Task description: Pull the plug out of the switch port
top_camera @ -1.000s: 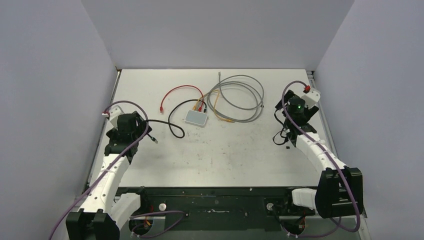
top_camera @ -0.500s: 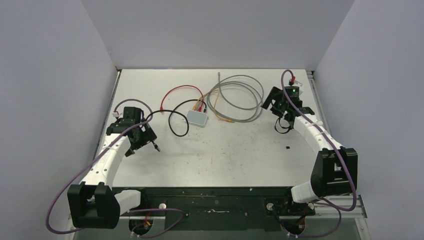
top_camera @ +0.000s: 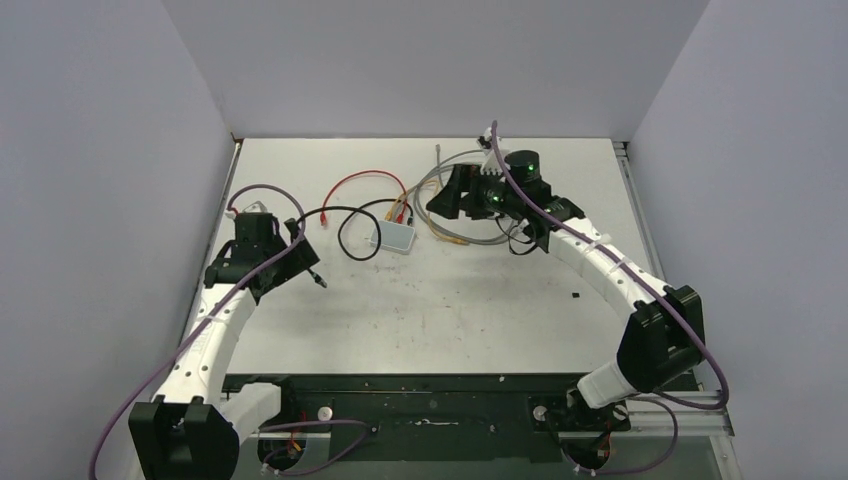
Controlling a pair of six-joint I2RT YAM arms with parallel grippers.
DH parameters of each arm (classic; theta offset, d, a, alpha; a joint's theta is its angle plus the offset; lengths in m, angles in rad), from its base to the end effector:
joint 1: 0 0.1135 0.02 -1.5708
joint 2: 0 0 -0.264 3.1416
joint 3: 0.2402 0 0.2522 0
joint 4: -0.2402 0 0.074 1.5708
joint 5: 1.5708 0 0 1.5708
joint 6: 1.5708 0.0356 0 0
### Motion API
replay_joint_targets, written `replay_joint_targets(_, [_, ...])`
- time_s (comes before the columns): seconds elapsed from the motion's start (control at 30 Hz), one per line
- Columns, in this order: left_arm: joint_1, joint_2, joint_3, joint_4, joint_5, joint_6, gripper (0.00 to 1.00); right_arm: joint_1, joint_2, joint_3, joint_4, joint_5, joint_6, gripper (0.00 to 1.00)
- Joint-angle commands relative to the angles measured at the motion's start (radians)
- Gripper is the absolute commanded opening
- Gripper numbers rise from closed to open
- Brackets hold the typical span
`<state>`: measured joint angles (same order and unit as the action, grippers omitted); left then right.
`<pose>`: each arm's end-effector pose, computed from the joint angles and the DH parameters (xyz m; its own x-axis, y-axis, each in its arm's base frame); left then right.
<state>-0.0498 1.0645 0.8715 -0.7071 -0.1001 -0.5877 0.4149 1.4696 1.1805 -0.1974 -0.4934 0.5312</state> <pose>0.2118 -0.0070 0.2706 -0.6442 -0.5202 -0.5607 -0.4442 0.8512 -0.2795 0.3029 0.1518 0.3146 -0.7428 0.1603 -0.6500 -0.4197 0.6449 0.6387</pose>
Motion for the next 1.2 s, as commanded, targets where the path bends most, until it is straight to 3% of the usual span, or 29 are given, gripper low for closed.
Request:
replay_joint_targets(0.0, [0.003,-0.045,-0.02,0.111,0.098,0.061,0.96,0.073,0.068,0.138,0.141,-0.201,-0.017,0.9])
replay_joint_targets(0.2, [-0.063,-0.023,0.009,0.032,0.011,0.173,0.96,0.163,0.14,0.261,0.15,-0.274,-0.041,0.9])
replay_joint_targets(0.53, [-0.163,0.138,0.107,-0.114,-0.136,0.222,0.96,0.261,0.241,0.399,0.118,-0.381,-0.066,0.98])
replay_joint_targets(0.77, [-0.186,0.188,0.15,-0.161,-0.183,0.25,0.96,0.312,0.298,0.447,0.047,-0.41,-0.11,0.85])
replay_joint_targets(0.93, [-0.192,0.214,0.169,-0.179,-0.19,0.269,0.96,0.322,0.317,0.467,0.038,-0.429,-0.11,0.65])
replay_joint_targets(1.07, [-0.223,0.248,0.191,-0.203,-0.23,0.287,0.96,0.323,0.326,0.481,0.047,-0.438,-0.092,0.25])
replay_joint_targets(1.17, [-0.256,0.287,0.209,-0.236,-0.297,0.3,0.96,0.323,0.325,0.475,0.083,-0.449,-0.06,0.06])
